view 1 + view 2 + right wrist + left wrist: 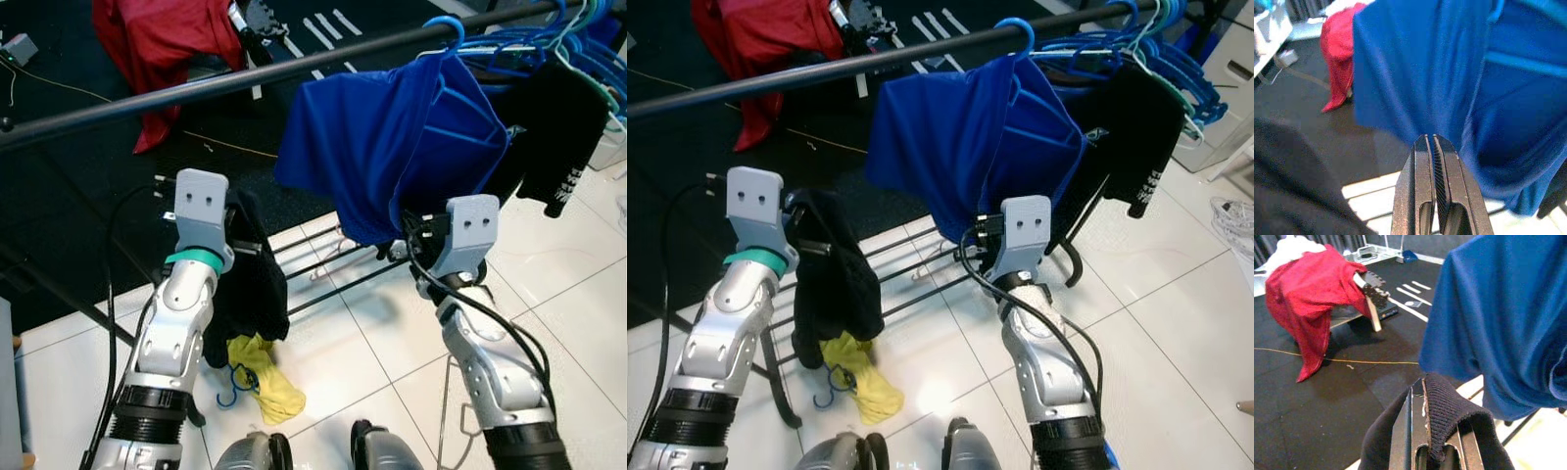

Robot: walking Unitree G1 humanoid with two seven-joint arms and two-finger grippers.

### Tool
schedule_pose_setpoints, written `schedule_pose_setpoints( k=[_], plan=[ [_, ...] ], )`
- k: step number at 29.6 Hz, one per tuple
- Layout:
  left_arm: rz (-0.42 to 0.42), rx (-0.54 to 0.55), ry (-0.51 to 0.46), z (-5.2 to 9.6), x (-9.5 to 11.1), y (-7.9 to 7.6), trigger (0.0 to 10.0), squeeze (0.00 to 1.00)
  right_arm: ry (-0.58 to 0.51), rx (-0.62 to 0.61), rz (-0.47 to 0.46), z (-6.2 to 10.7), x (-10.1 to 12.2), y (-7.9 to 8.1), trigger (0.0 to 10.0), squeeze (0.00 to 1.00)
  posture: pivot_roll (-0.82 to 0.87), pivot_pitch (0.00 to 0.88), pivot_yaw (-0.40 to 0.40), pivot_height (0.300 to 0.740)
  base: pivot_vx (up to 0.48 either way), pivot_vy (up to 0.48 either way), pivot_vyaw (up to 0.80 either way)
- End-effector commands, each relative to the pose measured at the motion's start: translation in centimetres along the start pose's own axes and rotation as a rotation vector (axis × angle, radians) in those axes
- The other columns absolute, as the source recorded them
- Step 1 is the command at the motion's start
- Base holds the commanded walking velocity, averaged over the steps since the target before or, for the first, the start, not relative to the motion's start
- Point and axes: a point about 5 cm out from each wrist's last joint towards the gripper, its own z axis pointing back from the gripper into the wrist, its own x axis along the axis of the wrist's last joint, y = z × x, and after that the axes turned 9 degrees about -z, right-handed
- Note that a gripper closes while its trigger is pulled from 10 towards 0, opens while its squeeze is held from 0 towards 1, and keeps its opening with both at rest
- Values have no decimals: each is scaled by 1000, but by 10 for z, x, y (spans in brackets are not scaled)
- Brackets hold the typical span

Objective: Hang hanger

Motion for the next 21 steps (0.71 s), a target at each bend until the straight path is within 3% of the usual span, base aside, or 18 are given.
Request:
schedule_pose_setpoints(
  k=[1,4,6,9,13,16,21],
  plan=[
    [-11,-10,18,1,3,-1,10000,0,-32,-41,4,-3,5,-8,10000,0,-62,55,100,740,0,0,0],
    [-9,-25,37,-1,5,-1,10000,0,-52,-68,-24,-7,10,-12,10000,0,-61,54,94,740,0,0,0],
    [-109,-36,11,0,7,3,10000,0,-78,-106,-78,-14,16,-17,10000,0,-62,41,97,740,0,0,0],
    [-137,-51,8,1,6,4,10000,0,-90,-113,-82,-16,18,-16,10000,0,-61,46,92,740,0,0,0],
    [-120,-97,50,2,4,4,10000,0,-101,-127,-65,-18,20,-15,10000,0,-75,51,80,740,0,0,0],
    [-62,3,67,-3,11,11,10000,0,-117,-146,-34,-18,21,-16,10000,0,-71,56,72,740,0,0,0],
    [-129,64,34,-3,15,17,10000,0,-100,-181,-52,-20,21,-20,10000,0,-76,57,68,740,0,0,0]
  ],
)
